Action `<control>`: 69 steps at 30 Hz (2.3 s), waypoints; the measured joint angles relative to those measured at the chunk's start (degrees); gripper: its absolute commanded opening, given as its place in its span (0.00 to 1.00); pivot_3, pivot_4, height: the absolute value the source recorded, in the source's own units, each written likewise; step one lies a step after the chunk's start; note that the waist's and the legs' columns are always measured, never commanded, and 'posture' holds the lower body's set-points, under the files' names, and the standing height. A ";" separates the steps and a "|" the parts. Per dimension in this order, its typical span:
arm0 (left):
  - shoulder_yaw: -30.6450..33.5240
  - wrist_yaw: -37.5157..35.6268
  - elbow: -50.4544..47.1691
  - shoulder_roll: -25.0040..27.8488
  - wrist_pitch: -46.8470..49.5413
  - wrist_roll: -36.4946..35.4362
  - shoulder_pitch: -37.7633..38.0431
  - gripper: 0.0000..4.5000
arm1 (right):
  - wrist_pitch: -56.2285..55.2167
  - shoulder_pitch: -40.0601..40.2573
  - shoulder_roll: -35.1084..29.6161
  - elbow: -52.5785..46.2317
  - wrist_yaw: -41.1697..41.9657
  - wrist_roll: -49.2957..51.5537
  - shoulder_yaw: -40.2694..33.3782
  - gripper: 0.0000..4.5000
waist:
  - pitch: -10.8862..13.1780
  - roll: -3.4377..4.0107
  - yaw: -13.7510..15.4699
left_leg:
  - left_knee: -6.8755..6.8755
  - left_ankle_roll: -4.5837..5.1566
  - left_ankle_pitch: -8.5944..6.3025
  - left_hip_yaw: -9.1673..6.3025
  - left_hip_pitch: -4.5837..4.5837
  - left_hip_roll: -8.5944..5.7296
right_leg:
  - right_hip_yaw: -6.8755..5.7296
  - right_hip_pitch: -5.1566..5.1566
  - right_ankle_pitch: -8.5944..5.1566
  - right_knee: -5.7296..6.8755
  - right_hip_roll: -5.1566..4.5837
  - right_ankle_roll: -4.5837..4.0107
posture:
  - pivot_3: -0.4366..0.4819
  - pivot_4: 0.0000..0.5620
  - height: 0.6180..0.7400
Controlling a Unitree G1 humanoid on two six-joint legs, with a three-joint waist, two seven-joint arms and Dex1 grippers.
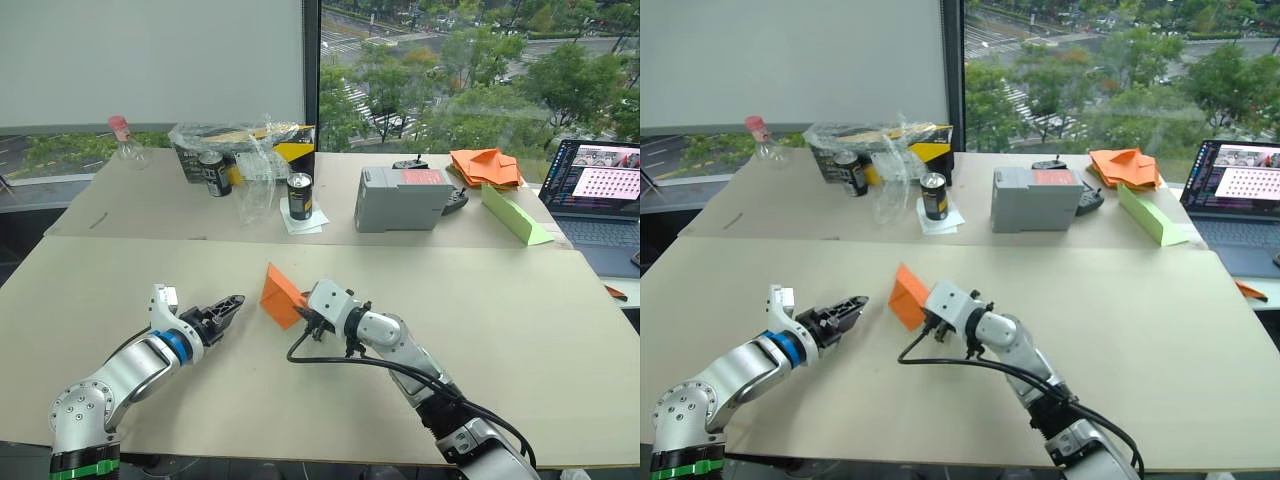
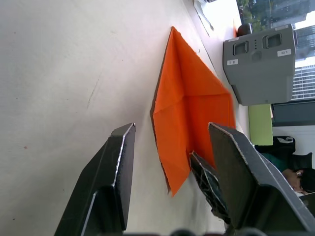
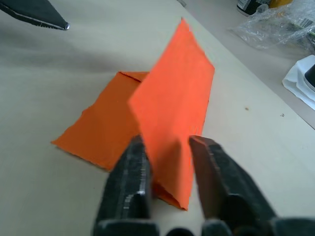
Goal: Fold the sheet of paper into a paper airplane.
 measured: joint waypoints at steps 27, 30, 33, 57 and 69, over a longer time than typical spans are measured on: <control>-0.74 -1.59 -0.53 0.53 -0.67 -0.47 0.86 0.55 | -12.74 1.01 -16.66 -8.06 21.22 12.44 -5.29 0.01 | 0.00 0.00 0.00 | -0.01 0.16 -0.09 0.03 0.01 0.02 | 0.01 0.09 0.00 -0.09 0.01 0.00 | 0.48 0.27 1.00; -0.86 -1.93 -0.47 0.74 -0.64 -0.47 0.86 0.55 | -13.70 2.00 -19.12 -9.69 25.31 14.20 -5.30 0.01 | 0.00 0.00 0.17 | 0.00 0.18 -0.10 0.02 0.02 0.01 | 0.01 0.13 0.00 -0.12 0.00 0.00 | 0.48 0.27 1.00; -0.90 -2.25 -0.39 1.10 -0.60 -0.47 0.85 0.55 | -15.86 3.03 -19.94 -9.76 27.29 13.77 -4.86 0.01 | 0.00 -0.01 0.19 | 0.00 0.17 -0.10 0.02 0.02 0.01 | 0.01 0.13 0.00 -0.13 0.00 0.00 | 0.48 0.27 1.00; -11.22 -24.81 -4.42 11.02 5.84 21.03 -4.30 0.00 | -28.67 5.19 -19.27 -3.79 22.61 2.89 -0.92 0.00 | 0.01 0.01 0.12 | -0.01 0.03 -0.02 0.04 0.04 0.00 | 0.00 0.16 0.00 -0.16 0.02 0.00 | 0.48 0.27 1.00; -17.37 -36.96 -4.00 13.36 9.94 32.47 -8.53 0.00 | -28.67 5.45 -19.13 -3.81 21.97 2.66 -0.92 0.00 | 0.01 0.01 -0.02 | -0.02 0.10 -0.06 0.04 0.06 0.00 | -0.02 0.17 0.00 -0.14 0.02 0.00 | 0.48 0.27 1.00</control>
